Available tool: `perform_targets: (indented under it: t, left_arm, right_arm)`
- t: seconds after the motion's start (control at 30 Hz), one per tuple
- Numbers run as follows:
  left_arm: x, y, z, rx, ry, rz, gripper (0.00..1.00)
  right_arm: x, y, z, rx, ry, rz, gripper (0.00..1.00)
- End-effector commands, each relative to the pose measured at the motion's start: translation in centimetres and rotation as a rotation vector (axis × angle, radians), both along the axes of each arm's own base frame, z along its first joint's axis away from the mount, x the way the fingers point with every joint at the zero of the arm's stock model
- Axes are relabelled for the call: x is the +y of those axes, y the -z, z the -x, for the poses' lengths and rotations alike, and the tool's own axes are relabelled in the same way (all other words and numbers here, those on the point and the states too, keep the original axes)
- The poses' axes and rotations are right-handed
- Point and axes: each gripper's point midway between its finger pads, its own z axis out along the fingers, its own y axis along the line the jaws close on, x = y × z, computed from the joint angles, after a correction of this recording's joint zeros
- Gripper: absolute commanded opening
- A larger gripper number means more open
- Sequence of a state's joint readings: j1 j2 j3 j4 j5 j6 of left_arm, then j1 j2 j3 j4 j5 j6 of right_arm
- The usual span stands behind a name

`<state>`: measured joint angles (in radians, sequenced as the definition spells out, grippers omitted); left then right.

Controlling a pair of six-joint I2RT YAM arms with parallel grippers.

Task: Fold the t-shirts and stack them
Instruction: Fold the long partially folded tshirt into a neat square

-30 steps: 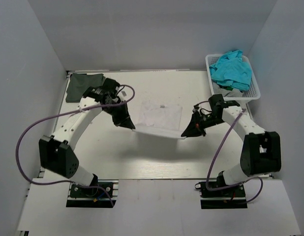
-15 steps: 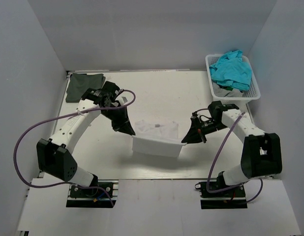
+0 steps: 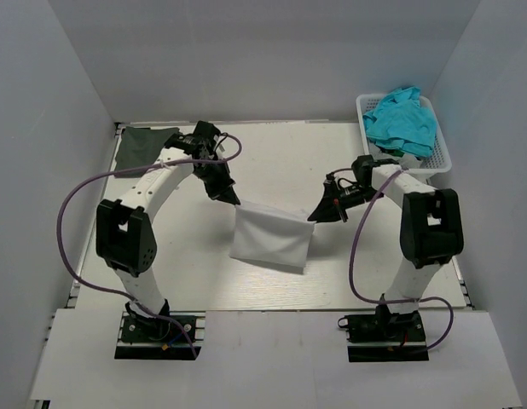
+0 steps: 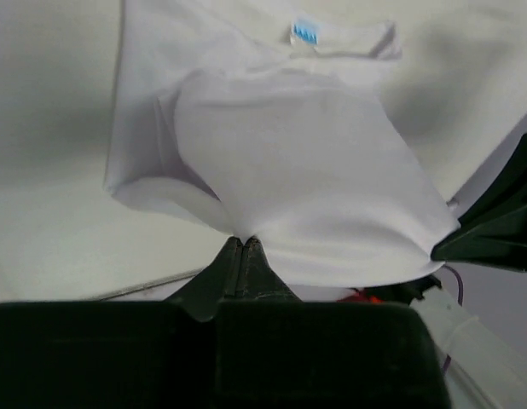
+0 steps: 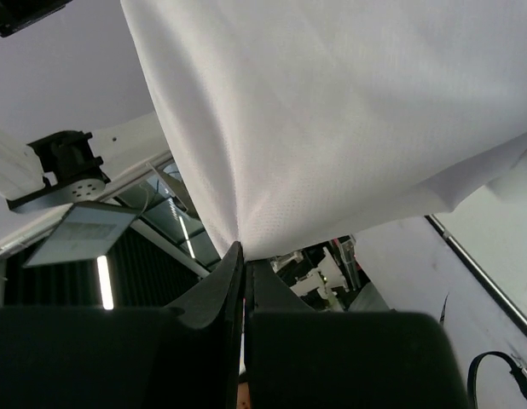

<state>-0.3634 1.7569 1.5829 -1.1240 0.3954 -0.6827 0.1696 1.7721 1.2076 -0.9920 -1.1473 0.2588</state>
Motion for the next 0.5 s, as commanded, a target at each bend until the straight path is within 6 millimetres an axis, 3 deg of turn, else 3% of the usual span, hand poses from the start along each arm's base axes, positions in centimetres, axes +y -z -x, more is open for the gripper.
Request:
perform_targets:
  t: [0.0, 0.1, 0.2, 0.3, 0.37, 0.43, 0.47]
  left_arm:
    - [0.8, -0.6, -4.8, -0.154, -0.097, -0.054, 0.00]
    - [0.2, -0.3, -6.3, -0.163, -0.105, -0.017, 0.00]
    - [-0.1, -0.4, -6.3, -0.154, -0.098, -0.004, 0.00]
    - [0.1, -0.8, -4.7, -0.159, -0.091, 0.016, 0.00]
    - [0.9, -1.8, -3.0, -0.170, -0.104, 0.016, 0.00]
    - [2.0, -1.6, -0.9, -0.140, -0.113, -0.021, 0.00]
    - [2.5, -2.9, 0.1, -0.167, -0.130, -0.014, 0.00]
  right_arm:
    - [0.3, 0.2, -2.6, -0.031, 0.021, -0.030, 0.00]
    - [0.5, 0.3, -4.1, -0.038, 0.023, -0.031, 0.00]
    - [0.6, -0.3, -4.1, -0.059, 0.016, -0.032, 0.00]
    - [0.5, -1.4, -2.8, -0.094, -0.004, -0.032, 0.00]
    - [0.2, -1.7, -1.1, -0.088, -0.018, -0.042, 0.00]
    - [0.1, -3.1, 0.3, -0.118, -0.023, -0.090, 0.00]
    - [0.2, -2.8, 1.3, -0.093, -0.028, -0.093, 0.00]
